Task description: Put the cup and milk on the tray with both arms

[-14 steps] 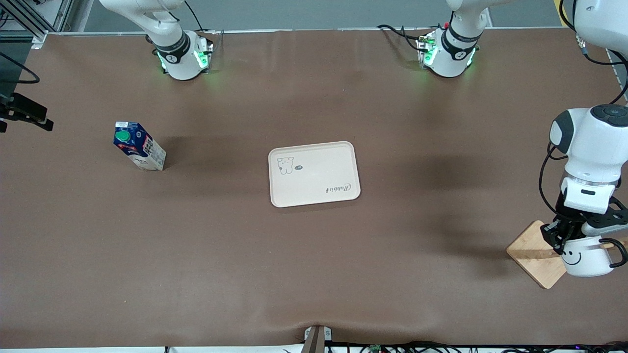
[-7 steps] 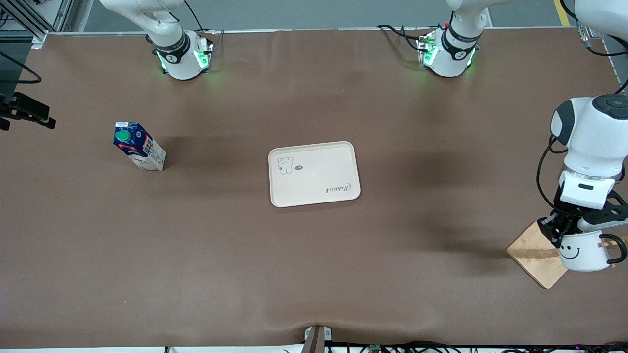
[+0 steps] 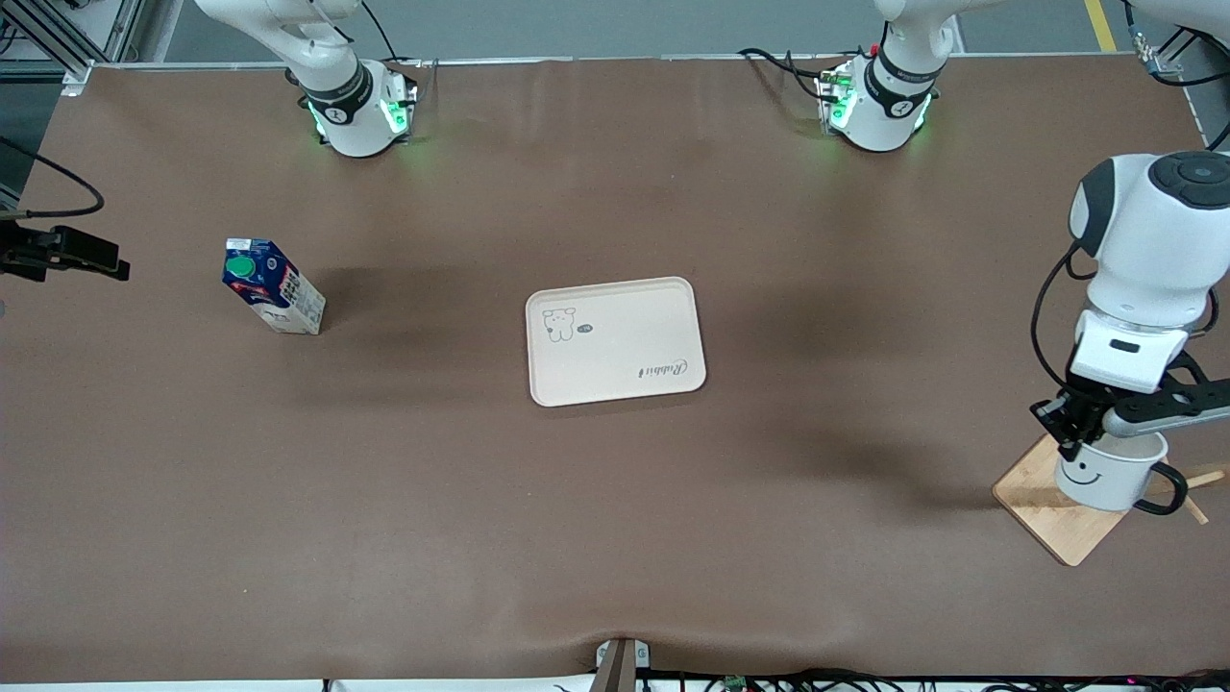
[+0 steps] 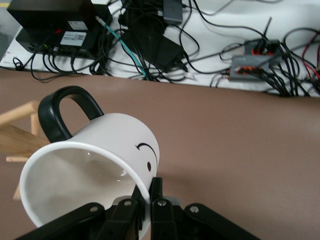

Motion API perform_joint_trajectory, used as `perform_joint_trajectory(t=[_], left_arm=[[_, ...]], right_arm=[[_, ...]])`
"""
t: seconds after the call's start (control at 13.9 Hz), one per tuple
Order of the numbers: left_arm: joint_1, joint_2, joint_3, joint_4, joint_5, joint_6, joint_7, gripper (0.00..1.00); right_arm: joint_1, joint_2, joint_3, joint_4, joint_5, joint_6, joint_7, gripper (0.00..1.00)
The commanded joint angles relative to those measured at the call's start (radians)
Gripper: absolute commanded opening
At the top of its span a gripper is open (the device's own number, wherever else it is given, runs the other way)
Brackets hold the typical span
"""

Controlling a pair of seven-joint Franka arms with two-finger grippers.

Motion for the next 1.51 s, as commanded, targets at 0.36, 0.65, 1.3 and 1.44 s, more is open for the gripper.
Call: perform_joint_trajectory(t=[0.36,0.65,1.3,1.44], left_arm=[[0.003,-0.04,-0.168,0.09,0.022,-0.299,-0.015,0.0],[-0.042,0.009,-0.3,0.138,0.008,-0.45,-0.099,0.0],[-0.473,0.282,-0.31,0.298,-0.093,-0.656,-0.219,0.0],[-0.532,0.34,-0.31,0.33,-0.115,-0.654,-0.225,0.0]], right_arm=[[-0.05,0.101,0.009,0.021,-0.01,0.008,-0.001,1.0],[-0.07,0.144,0.01,0.01,0.006,0.002,0.015,1.0],[-0.073,0.133,0.012,-0.189,0.038,0.064,0.009,1.0],[-0.073,0.119,0.012,-0.266,0.042,0.116,0.006,1.0]])
